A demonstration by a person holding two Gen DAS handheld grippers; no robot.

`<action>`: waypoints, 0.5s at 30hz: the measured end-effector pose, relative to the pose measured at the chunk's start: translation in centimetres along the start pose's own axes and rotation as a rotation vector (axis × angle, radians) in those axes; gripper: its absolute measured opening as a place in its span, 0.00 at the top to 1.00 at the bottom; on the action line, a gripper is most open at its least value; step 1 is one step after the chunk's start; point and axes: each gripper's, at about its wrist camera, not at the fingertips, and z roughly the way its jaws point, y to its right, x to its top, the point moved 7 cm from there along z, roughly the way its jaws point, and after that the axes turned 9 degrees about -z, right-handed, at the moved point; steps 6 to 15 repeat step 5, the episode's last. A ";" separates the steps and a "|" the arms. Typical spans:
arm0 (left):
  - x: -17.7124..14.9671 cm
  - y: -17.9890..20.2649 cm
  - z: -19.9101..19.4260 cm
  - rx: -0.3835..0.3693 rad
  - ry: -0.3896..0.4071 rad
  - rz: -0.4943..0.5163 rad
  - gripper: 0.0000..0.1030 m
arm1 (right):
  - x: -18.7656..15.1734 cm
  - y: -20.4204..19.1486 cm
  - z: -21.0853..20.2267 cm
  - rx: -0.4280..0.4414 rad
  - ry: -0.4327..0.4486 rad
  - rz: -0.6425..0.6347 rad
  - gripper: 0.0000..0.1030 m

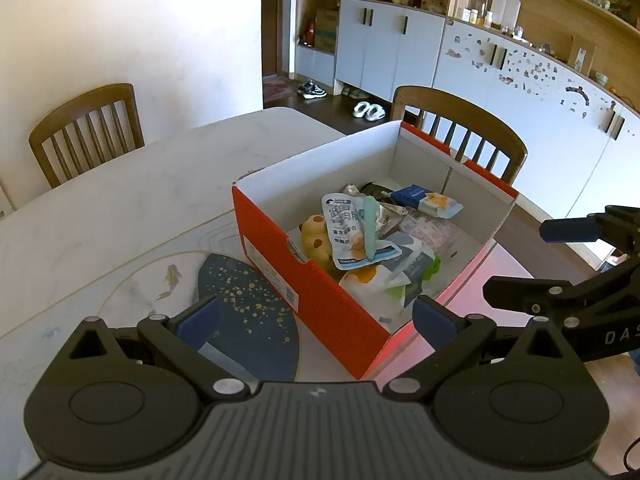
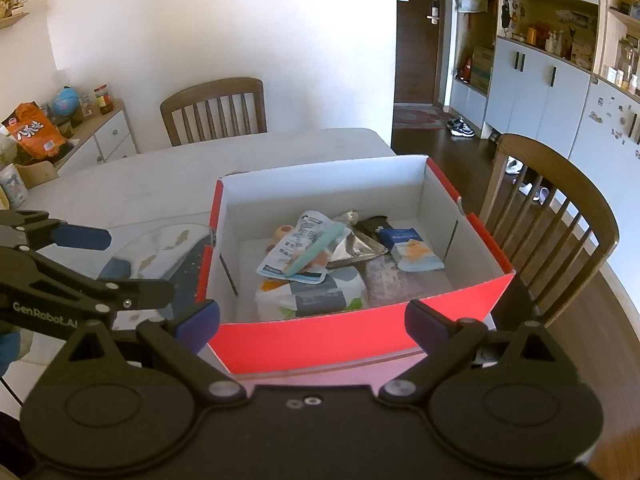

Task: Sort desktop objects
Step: 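Withdraw both grippers up and away from the box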

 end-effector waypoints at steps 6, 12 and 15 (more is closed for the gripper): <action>0.0 -0.2 -0.1 0.010 0.003 0.005 0.00 | 0.0 0.2 -0.1 -0.007 -0.003 0.002 0.03; 0.0 -0.2 -0.1 0.010 0.003 0.005 0.00 | 0.0 0.2 -0.1 -0.007 -0.003 0.002 0.03; 0.0 -0.2 -0.1 0.010 0.003 0.005 0.00 | 0.0 0.2 -0.1 -0.007 -0.003 0.002 0.03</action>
